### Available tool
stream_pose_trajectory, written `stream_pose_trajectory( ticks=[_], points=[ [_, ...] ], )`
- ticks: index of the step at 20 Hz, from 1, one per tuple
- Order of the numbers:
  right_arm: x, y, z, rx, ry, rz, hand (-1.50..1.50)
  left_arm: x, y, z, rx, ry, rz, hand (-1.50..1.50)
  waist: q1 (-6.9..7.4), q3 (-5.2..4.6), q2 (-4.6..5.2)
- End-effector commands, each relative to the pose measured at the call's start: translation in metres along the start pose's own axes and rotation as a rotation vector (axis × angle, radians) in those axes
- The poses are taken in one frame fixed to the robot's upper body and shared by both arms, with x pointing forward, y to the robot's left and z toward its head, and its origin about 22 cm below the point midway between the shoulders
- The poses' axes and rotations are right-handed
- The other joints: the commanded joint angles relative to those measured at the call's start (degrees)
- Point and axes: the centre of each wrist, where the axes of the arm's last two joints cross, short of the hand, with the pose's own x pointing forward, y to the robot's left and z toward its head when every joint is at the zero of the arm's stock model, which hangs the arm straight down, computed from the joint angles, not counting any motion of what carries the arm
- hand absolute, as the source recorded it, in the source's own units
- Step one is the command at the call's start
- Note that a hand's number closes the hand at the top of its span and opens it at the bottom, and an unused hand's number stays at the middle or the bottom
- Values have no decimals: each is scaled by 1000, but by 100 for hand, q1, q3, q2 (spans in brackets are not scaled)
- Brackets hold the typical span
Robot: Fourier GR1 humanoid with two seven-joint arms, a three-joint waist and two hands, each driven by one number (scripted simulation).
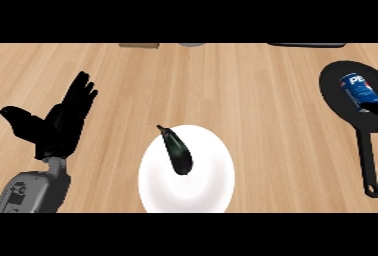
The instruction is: Pick the can from the plate and place it in the pan
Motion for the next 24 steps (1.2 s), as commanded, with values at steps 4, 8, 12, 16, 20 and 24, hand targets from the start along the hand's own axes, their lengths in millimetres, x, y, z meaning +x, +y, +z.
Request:
stream_pose_trajectory(
  ticks=[4, 8, 12, 16, 20, 24],
  points=[
    [-34, -25, 1, -122, -26, -335, -150, -2, 1, 6, 32, 25, 6, 0, -207, -3, -80],
    [-78, -55, 8, -124, -19, -522, -150, -6, 18, 10, 62, 14, 8, 0, -295, -14, -119],
    [-119, -58, 29, -97, -61, -631, -150, -15, 11, 15, 52, 29, 2, 0, -328, -24, -138],
    [-151, -91, 40, -21, -102, -723, -150, -13, 24, 6, 72, 17, -12, 0, -311, -26, -121],
    [-179, -115, 55, -10, -120, -690, -150, -11, 13, 15, 51, 23, -7, 0, -289, -34, -141],
    [-182, -107, 61, -22, -125, -669, -150, -3, 22, 2, 67, 27, 4, 0, -306, -40, -144]
  ],
)
